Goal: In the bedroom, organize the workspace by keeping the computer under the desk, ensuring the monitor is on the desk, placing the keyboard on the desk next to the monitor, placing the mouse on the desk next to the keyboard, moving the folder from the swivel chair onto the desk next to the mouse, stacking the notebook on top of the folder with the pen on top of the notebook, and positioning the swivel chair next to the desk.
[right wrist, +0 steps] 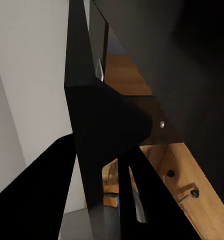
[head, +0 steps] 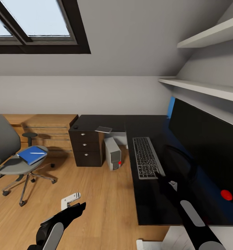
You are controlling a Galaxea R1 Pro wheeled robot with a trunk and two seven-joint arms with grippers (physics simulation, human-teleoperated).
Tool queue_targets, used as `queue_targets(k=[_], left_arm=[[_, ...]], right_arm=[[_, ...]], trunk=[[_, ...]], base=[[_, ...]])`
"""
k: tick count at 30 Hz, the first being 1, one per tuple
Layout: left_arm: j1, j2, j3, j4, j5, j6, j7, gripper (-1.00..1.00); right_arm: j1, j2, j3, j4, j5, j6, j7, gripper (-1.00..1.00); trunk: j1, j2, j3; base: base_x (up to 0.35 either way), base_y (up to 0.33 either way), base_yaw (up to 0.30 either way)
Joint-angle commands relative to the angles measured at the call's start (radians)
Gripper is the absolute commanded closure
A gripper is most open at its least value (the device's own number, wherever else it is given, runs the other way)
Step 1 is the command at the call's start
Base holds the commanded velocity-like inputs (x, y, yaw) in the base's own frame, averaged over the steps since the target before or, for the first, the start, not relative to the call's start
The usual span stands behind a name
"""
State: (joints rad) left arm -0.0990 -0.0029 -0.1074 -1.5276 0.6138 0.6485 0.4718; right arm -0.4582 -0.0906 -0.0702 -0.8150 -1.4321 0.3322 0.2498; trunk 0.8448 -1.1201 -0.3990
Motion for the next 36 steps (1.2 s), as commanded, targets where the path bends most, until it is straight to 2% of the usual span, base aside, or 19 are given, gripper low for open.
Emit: queue_targets(k=[1, 5, 14, 20, 36], left_arm=[[-0.001, 0.0, -0.001, -0.002, 0.011, 0.002, 0.01, -1.0], [-0.001, 0.0, -0.001, -0.001, 0.012, 0.002, 0.01, -1.0], [-0.001, 0.0, -0.001, -0.001, 0.011, 0.002, 0.01, -1.0], [-0.001, 0.0, -0.001, -0.001, 0.01, 0.002, 0.01, -1.0], [-0.001, 0.0, -0.005, -0.002, 0.009, 0.002, 0.01, -1.0]], right_arm=[[-0.001, 0.0, -0.002, 0.0, -0.008, 0.007, 0.001, 1.0], [-0.001, 0.0, 0.0, -0.001, -0.008, 0.007, -0.002, 1.0], [0.0, 0.0, -0.002, 0.002, -0.008, 0.008, 0.001, 1.0], [0.0, 0.002, 0.001, 0.004, -0.006, 0.006, -0.003, 1.0], [0.0, 0.004, 0.002, 0.007, -0.012, 0.012, -0.036, 1.0]], trunk=[[0.0, -0.001, -0.001], [0.0, -0.001, -0.001], [0.0, -0.001, -0.001], [0.0, -0.001, -0.001], [0.0, -0.001, -0.001]], base=[[-0.062, -0.287, 0.0], [-0.049, -0.265, 0.0], [-0.003, -0.022, 0.0], [0.0, -0.179, 0.0], [-0.039, -0.038, 0.0]])
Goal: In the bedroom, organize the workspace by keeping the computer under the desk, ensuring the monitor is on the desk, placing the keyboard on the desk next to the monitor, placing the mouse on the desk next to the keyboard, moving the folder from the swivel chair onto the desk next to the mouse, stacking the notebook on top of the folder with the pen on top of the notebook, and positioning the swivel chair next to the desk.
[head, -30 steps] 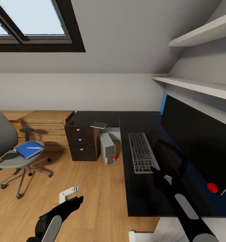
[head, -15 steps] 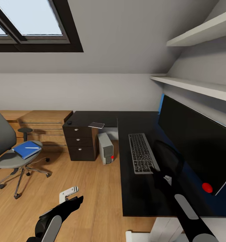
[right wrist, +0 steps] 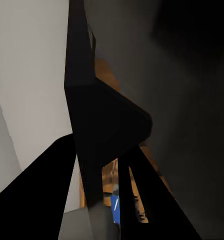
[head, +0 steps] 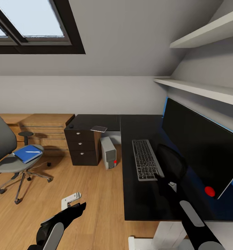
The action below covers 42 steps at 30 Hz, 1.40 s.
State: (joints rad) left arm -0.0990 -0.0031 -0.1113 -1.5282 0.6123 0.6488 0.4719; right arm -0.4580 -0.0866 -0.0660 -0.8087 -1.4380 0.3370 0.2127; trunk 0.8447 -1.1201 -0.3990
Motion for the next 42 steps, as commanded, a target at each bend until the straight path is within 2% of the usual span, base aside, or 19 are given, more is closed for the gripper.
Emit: queue_targets(k=[1, 4, 7, 33, 42], left_arm=[[-0.001, 0.0, -0.001, -0.001, 0.011, 0.002, 0.01, -1.0], [-0.001, 0.0, -0.001, -0.001, 0.011, 0.002, 0.01, -1.0], [-0.001, -0.001, -0.002, -0.001, 0.01, 0.002, 0.01, -1.0], [-0.001, 0.0, -0.001, -0.001, 0.012, 0.002, 0.008, -1.0], [-0.001, 0.0, -0.001, -0.001, 0.012, 0.002, 0.008, -1.0]], right_arm=[[-0.001, 0.01, -0.003, 0.0, -0.036, 0.007, 0.001, 1.0], [-0.001, 0.02, -0.001, 0.0, -0.089, 0.007, 0.001, 1.0], [-0.001, 0.025, 0.003, -0.001, -0.115, 0.005, 0.001, 1.0], [-0.001, 0.019, -0.001, -0.003, -0.122, 0.008, 0.007, 1.0], [-0.001, 0.025, 0.0, 0.0, -0.122, 0.002, 0.003, 1.0]], trunk=[[0.0, -0.001, -0.001], [0.0, -0.001, -0.001], [0.0, -0.001, -0.001], [0.0, -0.001, -0.001], [0.0, -0.001, -0.001]], base=[[-0.002, -0.001, 0.0], [-0.001, -0.001, 0.0], [0.0, 0.0, 0.0], [0.0, -0.01, 0.0], [0.0, 0.0, 0.0]])
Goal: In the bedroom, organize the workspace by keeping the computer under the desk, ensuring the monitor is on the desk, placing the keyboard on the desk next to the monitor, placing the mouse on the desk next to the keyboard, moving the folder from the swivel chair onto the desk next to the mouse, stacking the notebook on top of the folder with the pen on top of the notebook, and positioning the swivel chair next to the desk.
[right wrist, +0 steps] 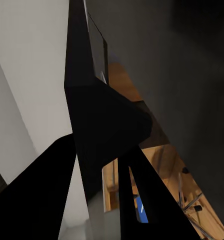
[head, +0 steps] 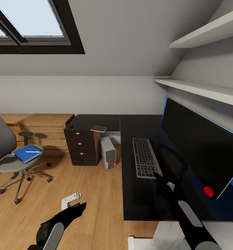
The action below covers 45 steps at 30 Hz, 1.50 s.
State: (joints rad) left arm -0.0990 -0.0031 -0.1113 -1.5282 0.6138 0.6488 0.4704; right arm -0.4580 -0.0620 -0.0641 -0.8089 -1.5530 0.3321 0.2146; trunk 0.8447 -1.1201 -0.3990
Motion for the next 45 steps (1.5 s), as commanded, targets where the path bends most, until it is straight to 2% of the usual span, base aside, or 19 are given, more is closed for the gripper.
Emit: queue_targets(k=[1, 11, 38, 39, 45], left_arm=[[-0.001, 0.0, -0.001, -0.001, 0.01, 0.002, 0.01, -1.0], [-0.001, 0.001, 0.003, -0.001, 0.011, 0.002, 0.01, -1.0], [-0.001, 0.002, 0.008, -0.001, 0.011, 0.002, 0.01, -1.0], [-0.001, 0.002, 0.008, -0.001, 0.011, 0.002, 0.01, -1.0], [-0.001, 0.002, 0.009, -0.001, 0.011, 0.002, 0.01, -1.0]], right_arm=[[-0.001, 0.0, -0.002, 0.0, -0.006, 0.006, 0.0, 1.0], [-0.001, -0.001, -0.003, -0.001, -0.001, 0.001, -0.001, 1.0], [-0.001, -0.002, 0.001, 0.001, 0.001, 0.002, -0.003, 1.0], [-0.001, -0.002, 0.001, 0.001, 0.001, 0.002, -0.003, -1.0], [-0.001, -0.002, 0.001, -0.001, 0.001, 0.001, -0.032, -1.0]], trunk=[[0.0, -0.001, -0.001], [0.0, -0.001, -0.001], [0.0, -0.001, -0.001], [0.0, -0.001, -0.001], [0.0, -0.001, -0.001]], base=[[0.0, -0.005, 0.0], [0.0, -0.125, 0.0], [-0.027, -0.002, 0.0], [0.0, 0.0, 0.0], [0.0, 0.0, 0.0]])
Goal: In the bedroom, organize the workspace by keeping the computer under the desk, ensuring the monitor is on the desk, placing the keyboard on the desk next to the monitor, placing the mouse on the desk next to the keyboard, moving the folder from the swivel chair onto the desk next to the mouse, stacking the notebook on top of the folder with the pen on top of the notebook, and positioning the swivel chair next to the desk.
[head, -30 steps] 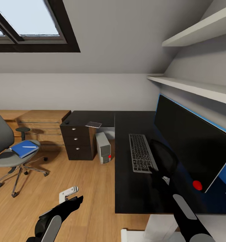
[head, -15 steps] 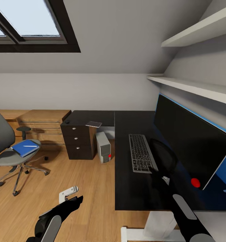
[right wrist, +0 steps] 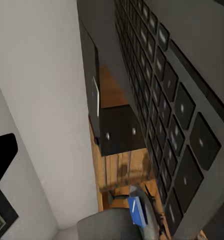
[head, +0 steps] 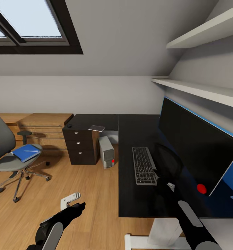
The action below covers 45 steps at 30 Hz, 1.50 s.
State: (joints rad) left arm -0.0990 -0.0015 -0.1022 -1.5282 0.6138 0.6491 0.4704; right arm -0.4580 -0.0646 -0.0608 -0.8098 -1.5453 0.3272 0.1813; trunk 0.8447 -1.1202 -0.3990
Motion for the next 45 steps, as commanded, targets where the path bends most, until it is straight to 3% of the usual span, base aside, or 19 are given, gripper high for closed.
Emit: queue_targets(k=[1, 25, 45], left_arm=[[-0.001, 0.0, -0.001, -0.001, 0.01, 0.002, 0.01, -1.0], [-0.001, 0.0, -0.001, -0.001, 0.009, 0.002, 0.01, -1.0], [-0.001, 0.0, -0.001, -0.001, 0.01, 0.003, 0.01, -1.0]], right_arm=[[-0.001, 0.0, -0.002, 0.0, -0.006, 0.006, 0.0, -1.0], [-0.001, 0.0, -0.002, 0.001, -0.006, 0.007, -0.005, -1.0], [-0.001, 0.0, -0.002, 0.001, -0.006, 0.008, -0.005, -1.0]], trunk=[[0.0, -0.001, -0.001], [0.0, -0.001, -0.001], [0.0, -0.001, -0.001]], base=[[0.0, 0.0, 0.0], [-0.018, -0.034, 0.0], [-0.313, 0.0, 0.0]])
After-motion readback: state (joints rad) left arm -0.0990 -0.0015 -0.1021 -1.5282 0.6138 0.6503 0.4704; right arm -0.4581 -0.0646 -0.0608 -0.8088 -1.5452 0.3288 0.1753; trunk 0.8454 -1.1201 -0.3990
